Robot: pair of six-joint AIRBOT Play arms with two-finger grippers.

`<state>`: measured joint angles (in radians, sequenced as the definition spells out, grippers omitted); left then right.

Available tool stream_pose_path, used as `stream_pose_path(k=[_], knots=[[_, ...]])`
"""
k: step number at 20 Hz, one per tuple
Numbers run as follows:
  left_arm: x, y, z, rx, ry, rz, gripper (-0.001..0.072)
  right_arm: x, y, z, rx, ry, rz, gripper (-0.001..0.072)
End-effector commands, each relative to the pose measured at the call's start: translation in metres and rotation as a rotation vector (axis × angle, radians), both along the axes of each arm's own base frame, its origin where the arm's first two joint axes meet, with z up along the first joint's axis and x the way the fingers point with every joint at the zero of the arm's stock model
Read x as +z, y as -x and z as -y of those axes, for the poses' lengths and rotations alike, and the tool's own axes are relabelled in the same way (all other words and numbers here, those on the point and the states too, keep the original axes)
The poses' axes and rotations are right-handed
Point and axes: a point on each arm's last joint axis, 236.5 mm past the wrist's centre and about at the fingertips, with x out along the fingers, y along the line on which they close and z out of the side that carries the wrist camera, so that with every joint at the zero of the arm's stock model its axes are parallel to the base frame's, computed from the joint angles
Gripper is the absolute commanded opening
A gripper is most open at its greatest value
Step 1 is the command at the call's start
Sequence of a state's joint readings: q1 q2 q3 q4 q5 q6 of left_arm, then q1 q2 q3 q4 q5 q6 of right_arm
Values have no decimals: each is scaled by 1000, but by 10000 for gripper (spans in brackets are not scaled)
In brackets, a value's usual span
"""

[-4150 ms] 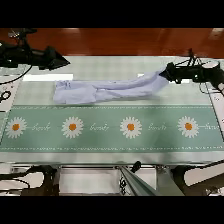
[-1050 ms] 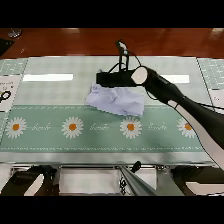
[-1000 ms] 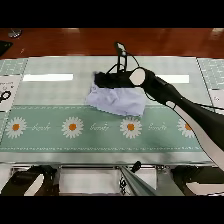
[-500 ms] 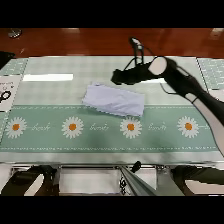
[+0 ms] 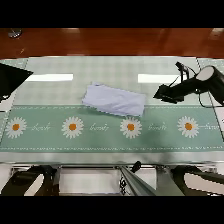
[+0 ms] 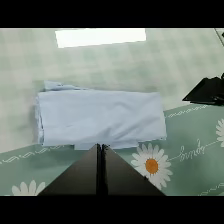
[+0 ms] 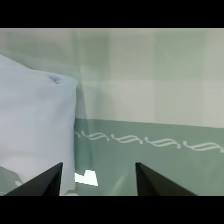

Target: Fold the shirts.

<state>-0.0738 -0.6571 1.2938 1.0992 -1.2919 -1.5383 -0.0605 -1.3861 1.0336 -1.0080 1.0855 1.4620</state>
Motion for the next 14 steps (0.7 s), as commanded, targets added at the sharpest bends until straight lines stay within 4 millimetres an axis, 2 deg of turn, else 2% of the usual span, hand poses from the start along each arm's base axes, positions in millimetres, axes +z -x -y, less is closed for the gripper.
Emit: stream_pose_path(k=[1, 6, 9, 11, 12, 13, 14], knots=[[1, -5, -1, 22, 23, 7, 17, -17, 1, -21, -142, -193, 16, 544], [1, -5, 0, 26, 32, 1, 17, -44, -3, -50, -139, -139, 44, 544], [1, -5, 0, 26, 31, 2, 17, -63, 1, -73, -150, -174, -11, 543], [2, -5, 0, 27, 32, 3, 17, -68, 3, -84, -165, -207, -42, 522], [1, -6, 0, 28, 32, 2, 17, -68, 3, -85, -166, -210, -43, 445], [1, -6, 0, 28, 32, 1, 17, -67, 3, -86, -166, -214, -42, 293], [1, -6, 0, 27, 31, 0, 17, -65, 4, -87, -161, -229, -49, 36]])
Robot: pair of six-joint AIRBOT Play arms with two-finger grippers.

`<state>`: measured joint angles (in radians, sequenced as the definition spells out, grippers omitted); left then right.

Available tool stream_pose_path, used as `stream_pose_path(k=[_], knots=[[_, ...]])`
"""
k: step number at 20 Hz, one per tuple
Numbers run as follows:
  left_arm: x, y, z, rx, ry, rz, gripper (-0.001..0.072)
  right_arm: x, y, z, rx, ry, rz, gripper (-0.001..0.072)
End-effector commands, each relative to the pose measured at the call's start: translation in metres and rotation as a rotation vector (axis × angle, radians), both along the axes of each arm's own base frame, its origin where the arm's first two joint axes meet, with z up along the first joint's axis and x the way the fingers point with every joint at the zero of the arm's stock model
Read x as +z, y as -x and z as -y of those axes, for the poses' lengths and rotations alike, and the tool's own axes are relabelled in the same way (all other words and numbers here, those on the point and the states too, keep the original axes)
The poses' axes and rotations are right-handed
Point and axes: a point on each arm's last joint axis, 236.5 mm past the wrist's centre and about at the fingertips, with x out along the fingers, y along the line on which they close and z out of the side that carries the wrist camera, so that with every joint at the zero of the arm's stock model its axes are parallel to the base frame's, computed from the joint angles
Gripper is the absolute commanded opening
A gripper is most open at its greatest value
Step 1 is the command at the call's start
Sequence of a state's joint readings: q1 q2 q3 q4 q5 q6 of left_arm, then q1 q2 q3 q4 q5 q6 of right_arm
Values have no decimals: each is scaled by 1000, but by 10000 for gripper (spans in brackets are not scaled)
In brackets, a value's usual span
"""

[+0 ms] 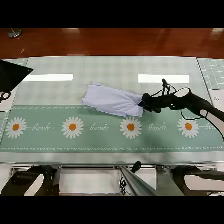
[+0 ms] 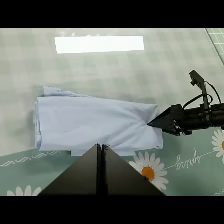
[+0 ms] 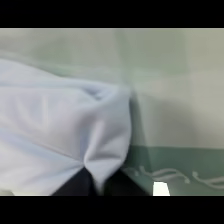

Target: Fold the shirts.

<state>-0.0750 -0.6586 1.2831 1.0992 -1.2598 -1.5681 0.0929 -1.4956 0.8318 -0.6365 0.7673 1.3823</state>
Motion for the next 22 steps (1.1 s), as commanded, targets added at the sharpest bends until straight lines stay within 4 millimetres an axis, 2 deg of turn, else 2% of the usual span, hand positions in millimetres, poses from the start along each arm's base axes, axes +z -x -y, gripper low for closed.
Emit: stream_pose_path(k=[1, 2, 3, 4, 6, 8, 9, 11, 12, 14, 16, 18, 21, 22], knots=[[-1, -1, 0, 1, 0, -2, 17, 7, 1, -10, 18, -56, -12, 27], [-1, -1, 0, 1, 0, -2, 17, 20, 0, -9, 69, -75, 13, 27], [-1, -1, 0, 1, 0, -2, 17, 42, -4, -6, 126, -97, 59, 27], [-2, -2, 0, 1, -1, -4, 17, 68, -8, 0, 165, -106, 108, 27], [-6, -6, 0, -1, -4, -17, 17, 132, -24, 29, 193, -41, 253, 26], [-13, -13, 1, -19, -29, -28, 18, 200, -38, 75, 102, 82, 384, 27], [-18, -18, 2, -30, -41, -38, 18, 232, -41, 105, 22, 158, 434, 27], [-31, -28, 4, -40, -50, -77, 18, 274, -31, 166, -112, 308, 467, 27], [-38, -33, 7, -47, -51, -98, 18, 284, -18, 194, -162, 364, 443, 27], [-51, -39, 16, -76, -58, -137, 18, 287, 13, 238, -226, 429, 354, 27], [-61, -40, 29, -125, -72, -160, 18, 278, 50, 281, -307, 481, 231, 27], [-69, -39, 43, -170, -82, -178, 18, 262, 96, 325, -397, 549, 66, 27], [-75, -41, 62, -228, -95, -168, 18, 248, 160, 372, -515, 641, -145, 27], [-76, -44, 67, -243, -101, -155, 18, 247, 175, 380, -542, 657, -189, 27]])
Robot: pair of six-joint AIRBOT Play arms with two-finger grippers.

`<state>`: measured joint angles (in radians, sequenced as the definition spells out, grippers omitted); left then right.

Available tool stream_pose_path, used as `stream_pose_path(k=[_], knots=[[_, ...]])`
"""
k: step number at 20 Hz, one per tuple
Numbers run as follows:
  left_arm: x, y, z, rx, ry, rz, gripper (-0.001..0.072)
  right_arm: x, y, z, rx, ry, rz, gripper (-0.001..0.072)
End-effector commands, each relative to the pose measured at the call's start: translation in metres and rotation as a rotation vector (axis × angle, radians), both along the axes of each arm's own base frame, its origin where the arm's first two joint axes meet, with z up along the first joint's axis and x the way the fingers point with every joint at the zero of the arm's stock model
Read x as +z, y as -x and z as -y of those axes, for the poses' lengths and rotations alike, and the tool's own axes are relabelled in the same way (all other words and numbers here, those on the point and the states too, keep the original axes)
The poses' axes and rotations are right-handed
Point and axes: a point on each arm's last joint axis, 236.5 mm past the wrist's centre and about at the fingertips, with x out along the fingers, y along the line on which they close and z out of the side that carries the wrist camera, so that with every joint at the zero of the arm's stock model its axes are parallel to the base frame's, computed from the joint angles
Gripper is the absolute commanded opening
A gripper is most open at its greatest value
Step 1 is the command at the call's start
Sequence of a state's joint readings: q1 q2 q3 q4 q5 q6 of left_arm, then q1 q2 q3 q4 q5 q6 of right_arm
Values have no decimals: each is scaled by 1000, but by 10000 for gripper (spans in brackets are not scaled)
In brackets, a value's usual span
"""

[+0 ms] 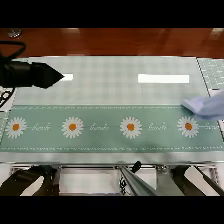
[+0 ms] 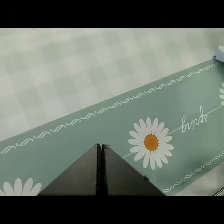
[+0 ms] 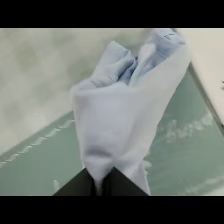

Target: Fold the shirts.

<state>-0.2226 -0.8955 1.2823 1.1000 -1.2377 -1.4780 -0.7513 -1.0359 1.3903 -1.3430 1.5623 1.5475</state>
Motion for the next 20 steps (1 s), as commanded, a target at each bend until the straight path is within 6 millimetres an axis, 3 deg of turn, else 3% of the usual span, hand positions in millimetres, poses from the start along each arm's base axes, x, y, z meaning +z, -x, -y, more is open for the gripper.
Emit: stream_pose_path(k=[1, 4, 7, 13, 17, 20], knots=[[-7, -7, 20, -54, -7, 19, 18, -11, 83, 44, -210, 37, -223, 27], [-5, -29, 23, -36, 2, 76, 18, -13, 121, 58, -310, 42, -309, 27], [-4, -61, 25, 4, 18, 147, 18, -22, 163, 60, -397, 11, -439, 27], [-39, -110, 25, 8, -43, 192, 18, -48, 264, 46, -564, 16, -698, 27], [-59, -137, 7, 69, -58, 182, 18, -65, 332, 42, -650, 58, -914, 28], [-63, -146, -14, 118, -64, 171, 18, -70, 366, 39, -639, 89, -1079, 30]])
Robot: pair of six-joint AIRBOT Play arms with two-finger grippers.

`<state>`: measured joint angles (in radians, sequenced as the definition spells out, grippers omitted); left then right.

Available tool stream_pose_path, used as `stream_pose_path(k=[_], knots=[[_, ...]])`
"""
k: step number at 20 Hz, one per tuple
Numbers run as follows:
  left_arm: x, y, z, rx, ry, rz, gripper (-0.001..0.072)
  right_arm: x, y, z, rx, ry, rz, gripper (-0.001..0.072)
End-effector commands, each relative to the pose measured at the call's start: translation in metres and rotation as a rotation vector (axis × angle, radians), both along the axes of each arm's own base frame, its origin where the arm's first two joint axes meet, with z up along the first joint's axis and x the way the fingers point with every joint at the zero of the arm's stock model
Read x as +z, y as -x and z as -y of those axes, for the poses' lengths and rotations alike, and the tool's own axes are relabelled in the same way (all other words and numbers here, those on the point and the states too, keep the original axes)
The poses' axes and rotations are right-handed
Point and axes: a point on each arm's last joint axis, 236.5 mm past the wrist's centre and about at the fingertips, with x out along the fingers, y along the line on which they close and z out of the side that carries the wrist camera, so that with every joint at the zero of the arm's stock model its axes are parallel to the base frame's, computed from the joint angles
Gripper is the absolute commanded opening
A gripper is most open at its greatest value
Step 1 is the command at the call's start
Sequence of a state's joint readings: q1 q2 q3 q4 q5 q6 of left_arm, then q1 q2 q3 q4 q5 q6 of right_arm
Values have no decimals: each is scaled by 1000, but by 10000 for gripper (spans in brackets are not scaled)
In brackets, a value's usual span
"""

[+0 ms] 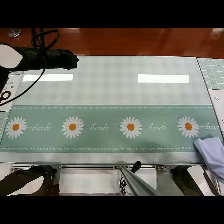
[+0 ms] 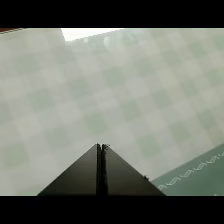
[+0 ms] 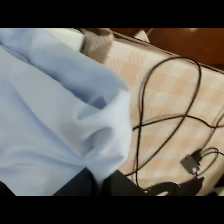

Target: Fold the shirts.

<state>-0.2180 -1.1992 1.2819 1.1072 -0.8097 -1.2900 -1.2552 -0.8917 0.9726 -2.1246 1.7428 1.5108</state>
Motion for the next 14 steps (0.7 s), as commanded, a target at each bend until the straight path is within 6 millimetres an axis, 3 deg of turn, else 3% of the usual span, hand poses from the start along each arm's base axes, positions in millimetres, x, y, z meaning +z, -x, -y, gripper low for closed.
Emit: stream_pose_path(k=[1, 3, 4, 6, 7, 9, 10, 12, 13, 14], knots=[[-5, -16, -23, 57, -4, 6, 18, 0, 51, -1, 21, -22, -236, 82], [-5, -19, -32, 77, -4, 6, 18, -9, 60, 2, 67, -39, -296, 108], [-6, -20, -35, 83, -5, 5, 18, -17, 60, 1, 84, -53, -298, 159], [-7, -20, -36, 85, -6, 2, 18, -34, 61, 0, 120, -75, -298, 474], [-9, -20, -36, 84, -6, -3, 18, -41, 59, 0, 133, -80, -290, 540], [-12, -21, -35, 83, -7, -11, 18, -49, 49, 4, 142, -55, -244, 542], [-13, -20, -34, 79, -8, -15, 18, -53, 37, 10, 170, -31, -213, 541], [-20, -20, -30, 69, -11, -33, 39, -58, -12, 31, 290, 27, -95, 525], [-25, -18, -28, 61, -14, -49, 102, -58, -53, 42, 374, 69, 8, 525], [-31, -15, -25, 48, -19, -69, 243, -57, -103, 49, 455, 108, 144, 525]])
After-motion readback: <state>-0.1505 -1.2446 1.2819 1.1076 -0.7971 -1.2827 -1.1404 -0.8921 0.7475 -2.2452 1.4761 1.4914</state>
